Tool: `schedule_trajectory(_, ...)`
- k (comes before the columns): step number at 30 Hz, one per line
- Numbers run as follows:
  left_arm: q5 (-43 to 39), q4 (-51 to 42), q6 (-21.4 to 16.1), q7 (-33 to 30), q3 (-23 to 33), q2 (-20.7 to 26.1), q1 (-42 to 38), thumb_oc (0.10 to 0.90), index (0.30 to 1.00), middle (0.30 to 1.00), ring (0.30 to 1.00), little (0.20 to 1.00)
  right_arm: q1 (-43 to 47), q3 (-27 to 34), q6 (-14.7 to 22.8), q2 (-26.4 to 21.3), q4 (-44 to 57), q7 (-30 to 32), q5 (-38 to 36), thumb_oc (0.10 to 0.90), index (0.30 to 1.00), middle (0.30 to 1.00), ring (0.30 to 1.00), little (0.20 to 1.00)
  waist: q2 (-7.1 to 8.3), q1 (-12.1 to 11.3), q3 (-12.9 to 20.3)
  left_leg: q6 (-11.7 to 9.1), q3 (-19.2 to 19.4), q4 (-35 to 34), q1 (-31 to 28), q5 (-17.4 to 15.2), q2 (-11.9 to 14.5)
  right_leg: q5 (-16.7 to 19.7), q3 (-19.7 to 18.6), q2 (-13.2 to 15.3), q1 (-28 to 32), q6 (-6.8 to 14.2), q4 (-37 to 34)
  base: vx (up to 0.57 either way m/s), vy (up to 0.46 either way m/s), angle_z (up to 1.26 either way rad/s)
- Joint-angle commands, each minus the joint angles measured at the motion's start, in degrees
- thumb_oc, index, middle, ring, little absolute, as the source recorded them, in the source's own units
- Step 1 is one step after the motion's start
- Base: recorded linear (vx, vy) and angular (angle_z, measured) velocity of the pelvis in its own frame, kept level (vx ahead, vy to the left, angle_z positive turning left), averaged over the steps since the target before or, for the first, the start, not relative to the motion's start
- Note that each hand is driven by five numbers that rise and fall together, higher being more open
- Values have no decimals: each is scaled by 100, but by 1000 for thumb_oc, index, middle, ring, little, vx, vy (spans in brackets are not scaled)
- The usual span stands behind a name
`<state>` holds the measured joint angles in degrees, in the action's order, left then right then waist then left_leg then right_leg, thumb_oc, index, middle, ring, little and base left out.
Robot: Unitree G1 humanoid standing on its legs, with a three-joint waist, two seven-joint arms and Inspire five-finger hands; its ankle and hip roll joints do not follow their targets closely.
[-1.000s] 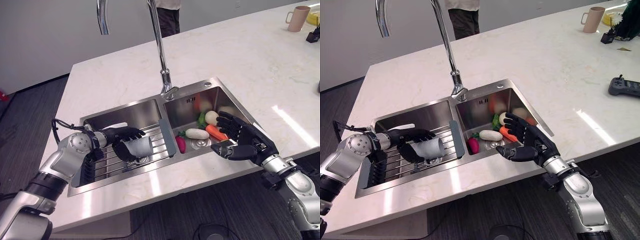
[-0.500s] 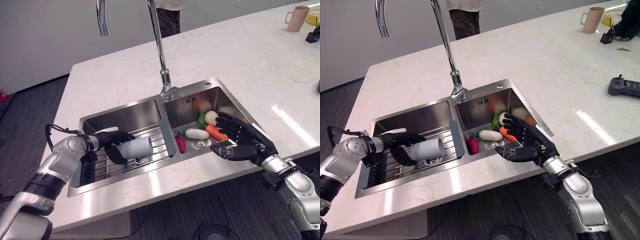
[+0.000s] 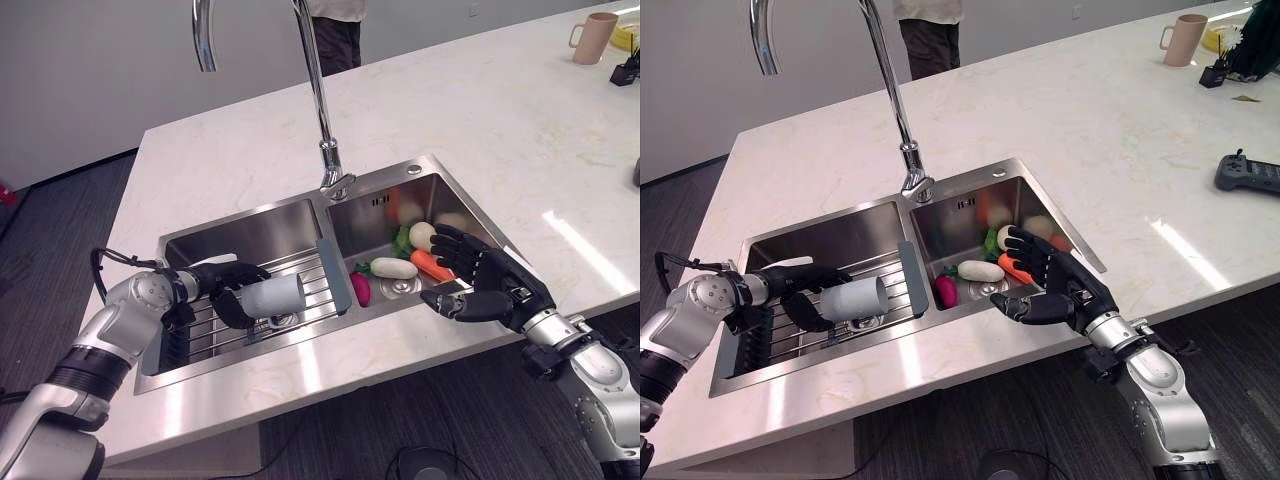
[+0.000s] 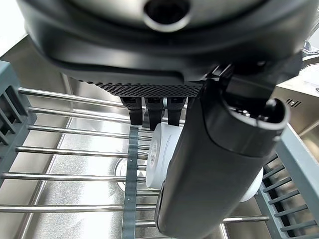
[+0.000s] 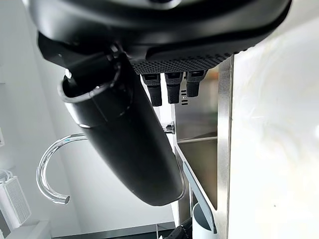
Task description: Place the dishes in the dishwasher.
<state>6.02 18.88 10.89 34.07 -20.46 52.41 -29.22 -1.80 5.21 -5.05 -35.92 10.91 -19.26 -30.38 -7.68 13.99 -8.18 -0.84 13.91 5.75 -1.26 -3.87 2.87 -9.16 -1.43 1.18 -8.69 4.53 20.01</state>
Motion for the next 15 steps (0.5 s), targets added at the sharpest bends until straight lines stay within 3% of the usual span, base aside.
schedule_trajectory(1,242,53,-222,-283,408,-27,-581,800,900,900,900,900,641,336,609,82,481,-30,-74,800,900,900,900,900,-5,19,311,192,148,1144,255,-1381,-74,-510,419,205,281,166,-282,0,0,0)
schedule_trajectory(15,327,405,-251,-215,277,-194,-589,800,900,900,900,900,676,307,635,31,457,-75,-88,800,900,900,900,900,-3,64,315,186,182,1144,237,-1378,-55,-514,396,186,286,151,-282,0,1,-2)
